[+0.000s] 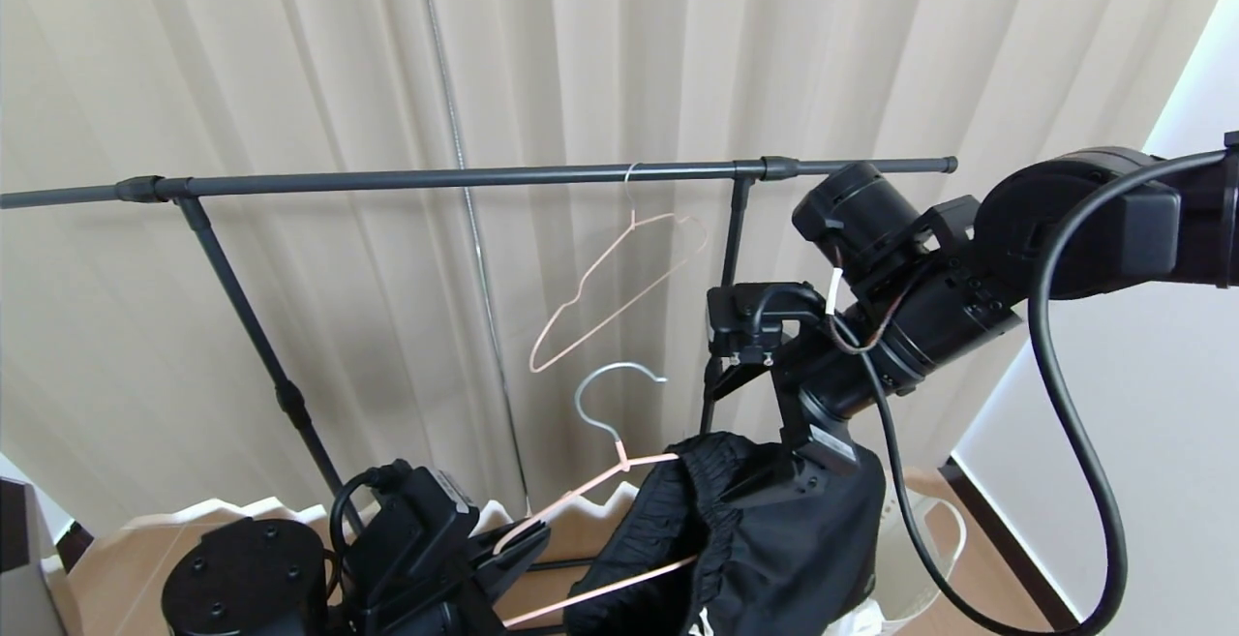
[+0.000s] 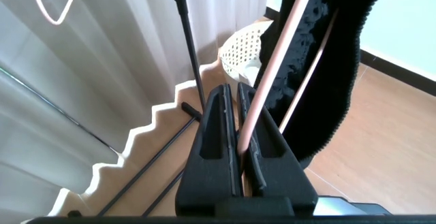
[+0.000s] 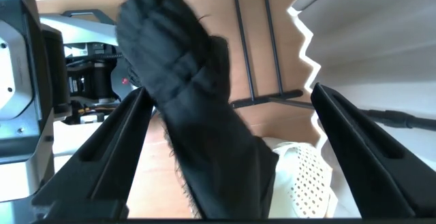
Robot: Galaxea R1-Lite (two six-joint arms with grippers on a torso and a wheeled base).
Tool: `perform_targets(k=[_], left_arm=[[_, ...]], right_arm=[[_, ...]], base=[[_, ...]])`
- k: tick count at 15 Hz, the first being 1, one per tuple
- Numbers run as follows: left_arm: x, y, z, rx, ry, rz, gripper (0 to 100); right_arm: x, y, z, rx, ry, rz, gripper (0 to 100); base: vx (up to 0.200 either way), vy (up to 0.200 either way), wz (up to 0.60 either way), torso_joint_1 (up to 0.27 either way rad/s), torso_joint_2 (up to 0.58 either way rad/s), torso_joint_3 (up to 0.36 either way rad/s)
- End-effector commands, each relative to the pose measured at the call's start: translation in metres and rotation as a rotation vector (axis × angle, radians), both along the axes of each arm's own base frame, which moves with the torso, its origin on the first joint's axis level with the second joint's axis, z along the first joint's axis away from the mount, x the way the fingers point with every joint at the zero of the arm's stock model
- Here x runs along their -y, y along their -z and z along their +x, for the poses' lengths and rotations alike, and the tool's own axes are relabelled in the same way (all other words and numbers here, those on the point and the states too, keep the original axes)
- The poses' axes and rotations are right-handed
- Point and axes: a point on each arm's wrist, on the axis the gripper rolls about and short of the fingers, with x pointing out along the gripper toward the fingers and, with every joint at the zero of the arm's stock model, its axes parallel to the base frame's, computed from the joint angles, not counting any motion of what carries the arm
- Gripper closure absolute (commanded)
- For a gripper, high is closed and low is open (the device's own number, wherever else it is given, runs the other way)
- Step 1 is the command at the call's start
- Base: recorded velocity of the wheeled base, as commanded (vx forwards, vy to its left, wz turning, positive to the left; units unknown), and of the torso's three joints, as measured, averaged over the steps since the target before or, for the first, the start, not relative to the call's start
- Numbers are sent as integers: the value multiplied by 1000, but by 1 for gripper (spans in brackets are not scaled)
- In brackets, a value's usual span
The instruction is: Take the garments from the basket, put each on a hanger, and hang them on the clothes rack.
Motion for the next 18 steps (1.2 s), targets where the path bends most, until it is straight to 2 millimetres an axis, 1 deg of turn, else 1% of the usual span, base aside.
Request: perform_targets(k=[1, 8, 11, 18], left_arm=[[0, -1, 0, 4, -1, -3, 100], [0, -3, 0, 12, -1, -10, 100], [1, -4, -1, 15, 5, -12, 100], [2, -7, -3, 28, 14, -20, 100]], right_arm=[[-3, 7, 4, -16, -2, -9, 0], [-5, 10, 8, -42, -27, 42, 0], [-6, 14, 12, -49, -29, 50, 0], [-5, 13, 16, -56, -44, 87, 0]], base=[[0, 0, 0, 0, 0, 0], [0, 0, 0, 0, 0, 0], [0, 0, 0, 0, 0, 0], [0, 0, 0, 0, 0, 0]])
